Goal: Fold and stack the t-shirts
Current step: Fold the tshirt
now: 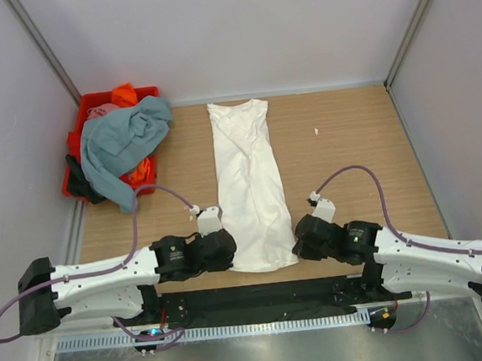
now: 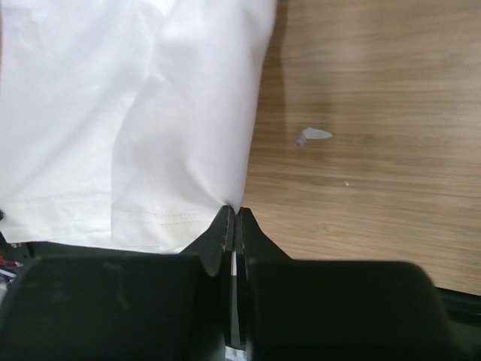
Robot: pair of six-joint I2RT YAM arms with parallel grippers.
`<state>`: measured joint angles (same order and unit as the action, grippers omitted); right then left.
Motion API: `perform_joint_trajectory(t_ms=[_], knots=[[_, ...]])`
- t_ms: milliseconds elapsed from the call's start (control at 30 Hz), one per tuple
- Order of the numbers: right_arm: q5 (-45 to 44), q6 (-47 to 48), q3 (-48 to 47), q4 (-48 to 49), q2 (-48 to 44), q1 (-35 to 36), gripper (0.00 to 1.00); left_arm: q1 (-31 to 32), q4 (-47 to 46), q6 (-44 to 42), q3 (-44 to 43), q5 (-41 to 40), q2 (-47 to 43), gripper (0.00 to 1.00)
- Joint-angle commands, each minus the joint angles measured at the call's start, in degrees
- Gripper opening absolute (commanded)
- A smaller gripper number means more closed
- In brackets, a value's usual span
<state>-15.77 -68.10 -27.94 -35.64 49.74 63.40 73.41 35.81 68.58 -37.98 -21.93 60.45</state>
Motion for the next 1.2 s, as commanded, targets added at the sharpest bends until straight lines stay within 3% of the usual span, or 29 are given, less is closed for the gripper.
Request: perform_joint_trajectory(t_ms=[0, 167, 333, 567, 867, 1167], knots=[[-6.8, 4.7, -9.8, -3.6, 2.2, 0.0, 0.01, -0.7, 7.4, -1.8, -6.6, -6.4, -0.7, 0.00], [-5.4, 15.3, -20.6, -4.0, 10.4, -8.3, 0.01, -8.4, 9.8, -11.8, -16.2, -4.5, 2.6, 0.00], [-3.1, 26.2, -33.1, -3.7, 19.8, -16.8, 0.01, -20.2, 8.3, -22.6, -24.5, 0.5, 8.0, 0.00], [1.3, 33.5, -44.4, -1.0, 32.3, -25.9, 0.01, -32.6, 7.5, -31.4, -36.2, 5.3, 21.1, 0.00], [7.0, 37.2, -54.1, 0.9, 47.1, -32.7, 0.01, -41.7, 7.6, -36.6, -48.7, 10.9, 37.5, 0.00], [9.8, 36.5, -65.5, 0.7, 62.0, -37.1, 0.01, -46.2, 10.8, -39.7, -64.8, 16.0, 56.6, 0.01]])
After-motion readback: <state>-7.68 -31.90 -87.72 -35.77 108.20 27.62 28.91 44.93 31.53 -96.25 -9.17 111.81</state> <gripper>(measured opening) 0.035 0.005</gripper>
